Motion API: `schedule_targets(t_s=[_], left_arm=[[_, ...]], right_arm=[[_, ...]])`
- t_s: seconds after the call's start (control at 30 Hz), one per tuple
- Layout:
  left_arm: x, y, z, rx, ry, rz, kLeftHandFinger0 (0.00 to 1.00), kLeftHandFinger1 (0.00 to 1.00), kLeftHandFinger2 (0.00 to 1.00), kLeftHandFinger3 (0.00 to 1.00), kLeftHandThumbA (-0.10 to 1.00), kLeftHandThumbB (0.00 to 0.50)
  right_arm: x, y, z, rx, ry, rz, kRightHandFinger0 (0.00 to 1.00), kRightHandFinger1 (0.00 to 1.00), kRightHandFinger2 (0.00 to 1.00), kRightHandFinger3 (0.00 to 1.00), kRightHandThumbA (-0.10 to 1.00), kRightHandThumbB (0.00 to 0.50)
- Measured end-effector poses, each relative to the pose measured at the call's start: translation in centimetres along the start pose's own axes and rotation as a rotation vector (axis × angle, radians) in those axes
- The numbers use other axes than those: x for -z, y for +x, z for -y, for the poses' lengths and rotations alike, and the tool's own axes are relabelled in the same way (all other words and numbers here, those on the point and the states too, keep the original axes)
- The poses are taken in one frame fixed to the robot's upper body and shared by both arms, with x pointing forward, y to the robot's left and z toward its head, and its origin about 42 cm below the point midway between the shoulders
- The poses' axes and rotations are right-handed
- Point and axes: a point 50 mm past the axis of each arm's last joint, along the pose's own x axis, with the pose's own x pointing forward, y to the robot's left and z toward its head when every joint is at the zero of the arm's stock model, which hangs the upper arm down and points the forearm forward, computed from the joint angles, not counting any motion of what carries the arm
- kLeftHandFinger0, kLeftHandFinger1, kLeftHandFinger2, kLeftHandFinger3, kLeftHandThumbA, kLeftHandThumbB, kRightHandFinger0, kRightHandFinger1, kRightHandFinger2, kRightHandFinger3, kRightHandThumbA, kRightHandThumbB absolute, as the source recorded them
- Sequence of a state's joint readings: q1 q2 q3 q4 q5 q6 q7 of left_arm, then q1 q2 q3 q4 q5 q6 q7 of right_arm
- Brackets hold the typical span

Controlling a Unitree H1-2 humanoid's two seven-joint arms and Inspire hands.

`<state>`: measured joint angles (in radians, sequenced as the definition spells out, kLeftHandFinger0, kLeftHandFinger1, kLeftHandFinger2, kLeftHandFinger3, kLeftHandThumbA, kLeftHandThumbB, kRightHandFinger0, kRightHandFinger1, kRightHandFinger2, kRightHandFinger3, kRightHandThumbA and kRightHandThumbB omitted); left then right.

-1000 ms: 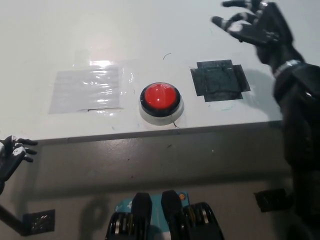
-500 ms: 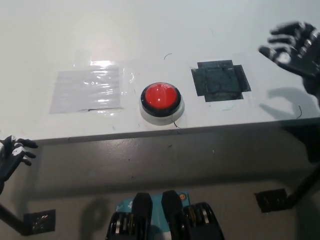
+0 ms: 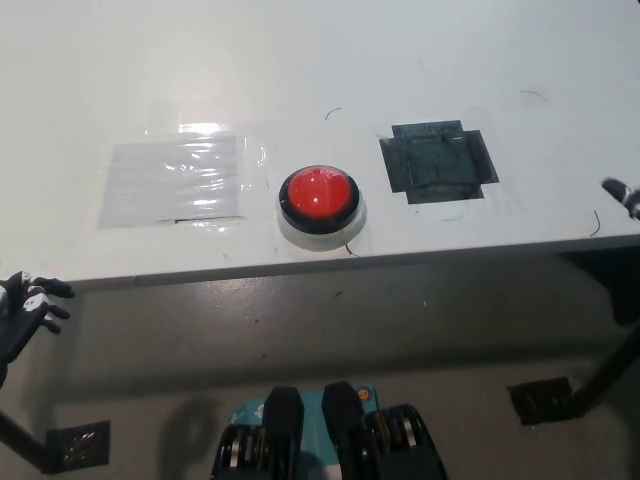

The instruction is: The robot uses its right hand to make a fist and press the red button kept in the middle of the desk

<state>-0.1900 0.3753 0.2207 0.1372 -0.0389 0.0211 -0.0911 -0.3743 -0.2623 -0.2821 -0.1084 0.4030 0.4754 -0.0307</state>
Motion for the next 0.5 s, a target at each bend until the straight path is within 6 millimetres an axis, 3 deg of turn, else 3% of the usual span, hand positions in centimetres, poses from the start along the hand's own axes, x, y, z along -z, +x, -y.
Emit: schedule_targets(t_s=[0.13, 0.33, 0.37, 0.43, 0.5], left_arm=[[0.0, 0.0, 0.0, 0.0, -0.001, 0.0, 0.41, 0.45, 0.52, 0.56, 0.53, 0.0], [0.0, 0.0, 0.0, -0.001, -0.001, 0.0, 0.38, 0.41, 0.49, 0.55, 0.53, 0.002], [0.0, 0.0, 0.0, -0.001, -0.002, 0.001, 0.36, 0.39, 0.47, 0.53, 0.54, 0.001], [0.0, 0.0, 0.0, -0.001, -0.002, 0.0, 0.46, 0.5, 0.59, 0.61, 0.55, 0.012], [0.1, 0.0, 0.0, -0.001, -0.002, -0.001, 0.46, 0.5, 0.58, 0.61, 0.55, 0.0]], right_arm=[[0.6, -0.9, 0.5, 0.018, 0.011, -0.015, 0.27, 0.27, 0.24, 0.24, 0.95, 0.17], [1.7, -1.8, 1.3, 0.049, 0.016, -0.045, 0.27, 0.29, 0.26, 0.26, 0.94, 0.131], [1.9, -2.0, 1.4, 0.053, 0.019, -0.05, 0.28, 0.31, 0.28, 0.3, 0.94, 0.124], [2.0, -2.2, 1.6, 0.058, 0.025, -0.054, 0.32, 0.34, 0.3, 0.31, 0.94, 0.125], [2.1, -2.3, 1.8, 0.067, 0.029, -0.056, 0.36, 0.38, 0.35, 0.34, 0.94, 0.129]])
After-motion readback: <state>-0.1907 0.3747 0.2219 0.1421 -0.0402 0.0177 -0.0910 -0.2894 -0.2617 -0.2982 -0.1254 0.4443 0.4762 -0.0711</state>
